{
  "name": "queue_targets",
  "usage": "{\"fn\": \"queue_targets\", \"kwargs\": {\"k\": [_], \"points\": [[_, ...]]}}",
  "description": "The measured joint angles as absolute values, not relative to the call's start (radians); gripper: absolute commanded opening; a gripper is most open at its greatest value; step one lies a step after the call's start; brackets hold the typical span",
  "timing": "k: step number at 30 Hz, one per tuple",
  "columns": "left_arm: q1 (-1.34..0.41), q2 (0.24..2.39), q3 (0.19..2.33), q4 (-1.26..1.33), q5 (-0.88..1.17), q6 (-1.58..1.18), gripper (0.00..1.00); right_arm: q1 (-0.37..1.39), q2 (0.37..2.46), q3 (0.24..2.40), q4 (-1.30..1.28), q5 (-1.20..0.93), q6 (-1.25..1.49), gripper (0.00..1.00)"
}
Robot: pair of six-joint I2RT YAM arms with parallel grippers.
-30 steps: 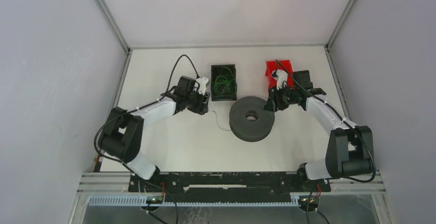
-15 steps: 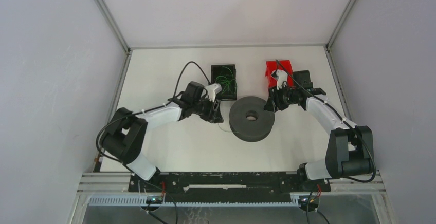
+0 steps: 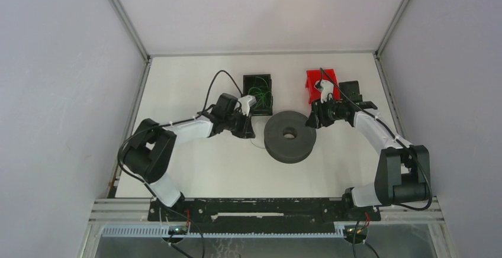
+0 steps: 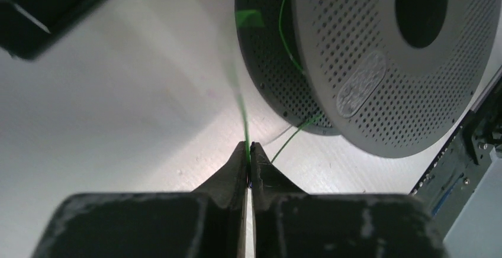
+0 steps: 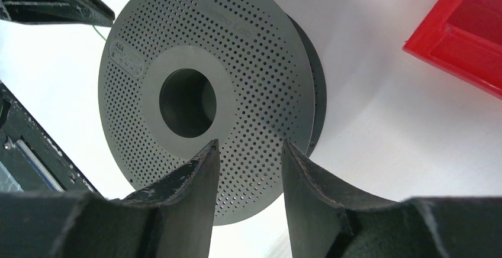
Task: Wrap the cables
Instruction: Wrap the cable around the cable reel.
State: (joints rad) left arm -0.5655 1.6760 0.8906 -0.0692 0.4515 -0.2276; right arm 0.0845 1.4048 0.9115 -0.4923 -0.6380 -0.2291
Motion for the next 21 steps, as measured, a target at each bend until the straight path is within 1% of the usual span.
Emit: {"fn": "queue_targets", "kwargs": {"k": [3, 8, 16, 21], "points": [[-0.566, 1.682, 0.934, -0.073, 0.44, -0.211, 0.0, 0.085, 1.405, 0.912, -0.492, -0.643, -0.229, 0.5], [-0.566, 1.717, 1.073, -0.104, 0.414, -0.163, 0.0, 0.099, 1.405, 0.912, -0.492, -0.656, -0.232, 0.5], [-0.577, 1.846, 1.346, -0.218, 0.413, -0.042, 0.0, 0.128, 1.405, 0.912, -0.492, -0.646, -0.244, 0.5], [-0.594, 1.938, 1.48, -0.303, 0.424, 0.047, 0.0, 0.128, 1.406, 0.912, -0.492, -0.611, -0.253, 0.5]]}}
